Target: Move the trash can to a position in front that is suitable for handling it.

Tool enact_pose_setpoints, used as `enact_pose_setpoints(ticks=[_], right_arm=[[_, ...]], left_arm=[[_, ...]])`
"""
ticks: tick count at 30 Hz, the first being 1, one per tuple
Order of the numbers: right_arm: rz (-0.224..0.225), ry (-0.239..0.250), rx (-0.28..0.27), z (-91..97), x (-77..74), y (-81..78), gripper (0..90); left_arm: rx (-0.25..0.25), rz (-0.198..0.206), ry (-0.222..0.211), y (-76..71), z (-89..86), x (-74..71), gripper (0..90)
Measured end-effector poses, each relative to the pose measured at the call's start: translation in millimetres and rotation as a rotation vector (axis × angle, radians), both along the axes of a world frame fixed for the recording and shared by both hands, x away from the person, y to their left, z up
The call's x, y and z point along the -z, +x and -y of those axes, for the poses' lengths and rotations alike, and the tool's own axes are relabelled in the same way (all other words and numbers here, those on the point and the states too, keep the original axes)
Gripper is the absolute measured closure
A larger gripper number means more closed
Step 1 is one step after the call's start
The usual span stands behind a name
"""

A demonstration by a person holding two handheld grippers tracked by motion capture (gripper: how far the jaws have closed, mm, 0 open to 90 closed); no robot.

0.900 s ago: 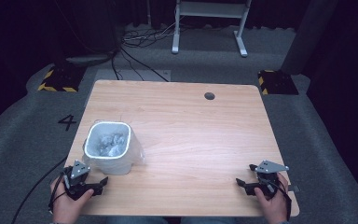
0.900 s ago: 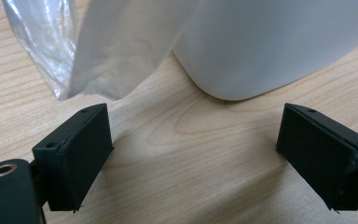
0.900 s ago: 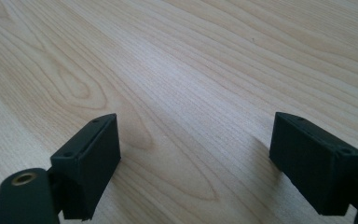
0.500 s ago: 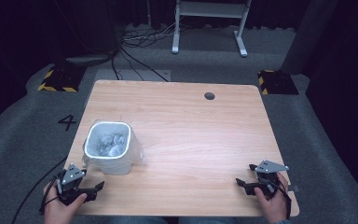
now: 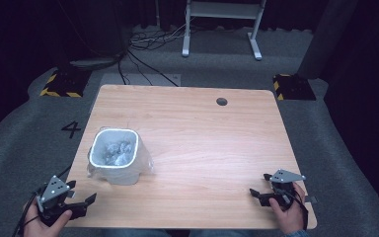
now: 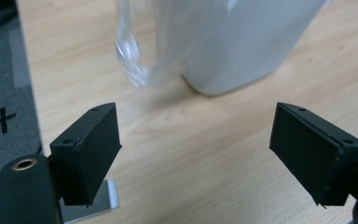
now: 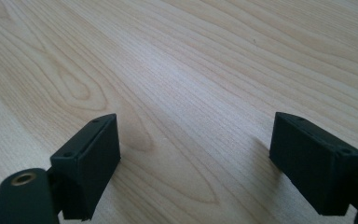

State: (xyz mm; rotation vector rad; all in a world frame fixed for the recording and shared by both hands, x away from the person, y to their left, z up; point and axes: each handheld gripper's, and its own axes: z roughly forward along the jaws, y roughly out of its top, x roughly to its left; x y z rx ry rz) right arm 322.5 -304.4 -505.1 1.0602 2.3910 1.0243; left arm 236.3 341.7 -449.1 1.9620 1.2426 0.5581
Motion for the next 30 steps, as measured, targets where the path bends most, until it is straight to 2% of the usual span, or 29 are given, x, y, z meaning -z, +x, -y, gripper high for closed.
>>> enact_pose_setpoints(ticks=[2, 4, 6, 7, 8, 10, 11, 12, 16, 20, 22, 24, 26, 30], right_arm=[[0.000, 0.000, -0.001, -0.1, 0.0, 0.2, 16.2], [0.000, 0.000, -0.001, -0.2, 0.0, 0.2, 16.2], [0.003, -0.002, -0.001, -0.4, 0.0, -0.1, 16.3], [0.003, -0.002, -0.001, -0.3, 0.0, 0.0, 16.3], [0.002, -0.001, -0.001, -0.3, 0.0, 0.0, 16.3], [0.002, -0.001, -0.001, -0.3, 0.1, 0.0, 16.3], [0.002, -0.002, -0.001, -0.3, 0.0, 0.0, 16.3], [0.002, -0.001, -0.002, -0.3, 0.0, 0.0, 16.3], [0.004, -0.002, -0.005, -0.6, 0.0, -0.4, 16.4], [0.003, -0.002, -0.010, -0.5, 0.0, -0.9, 16.5], [0.002, -0.001, -0.011, -0.4, 0.0, -0.7, 16.5], [0.002, -0.001, -0.011, -0.4, 0.0, -0.7, 16.5], [0.002, -0.001, -0.011, -0.4, 0.0, -0.7, 16.5], [0.002, -0.001, -0.011, -0.4, 0.0, -0.7, 16.5]], left_arm=[[-0.008, 0.013, -0.009, -1.0, -1.4, -3.0, 15.8], [-0.038, 0.044, -0.032, -2.0, -6.0, -10.6, 16.9], [-0.064, 0.088, -0.071, -1.0, -10.4, -13.9, 22.0], [-0.064, 0.088, -0.071, -1.0, -10.4, -13.9, 22.3], [-0.078, 0.108, -0.081, -0.5, -12.1, -15.1, 21.5], [-0.132, 0.152, -0.104, 0.2, -17.1, -19.2, 21.4], [-0.132, 0.152, -0.104, 0.2, -17.1, -19.2, 21.3], [-0.179, 0.192, -0.134, 1.8, -20.4, -21.6, 21.0], [-0.260, 0.247, -0.201, 7.6, -20.7, -20.6, 21.8], [-0.285, 0.255, -0.191, 15.9, -19.4, -18.6, 21.3], [-0.285, 0.244, -0.195, 22.4, -18.6, -15.4, 21.3], [-0.291, 0.213, -0.187, 34.2, -18.7, -8.9, 25.5], [-0.287, 0.212, -0.183, 38.6, -18.1, -7.2, 26.6], [-0.247, 0.211, -0.177, 57.0, -14.2, -4.3, 27.2]])
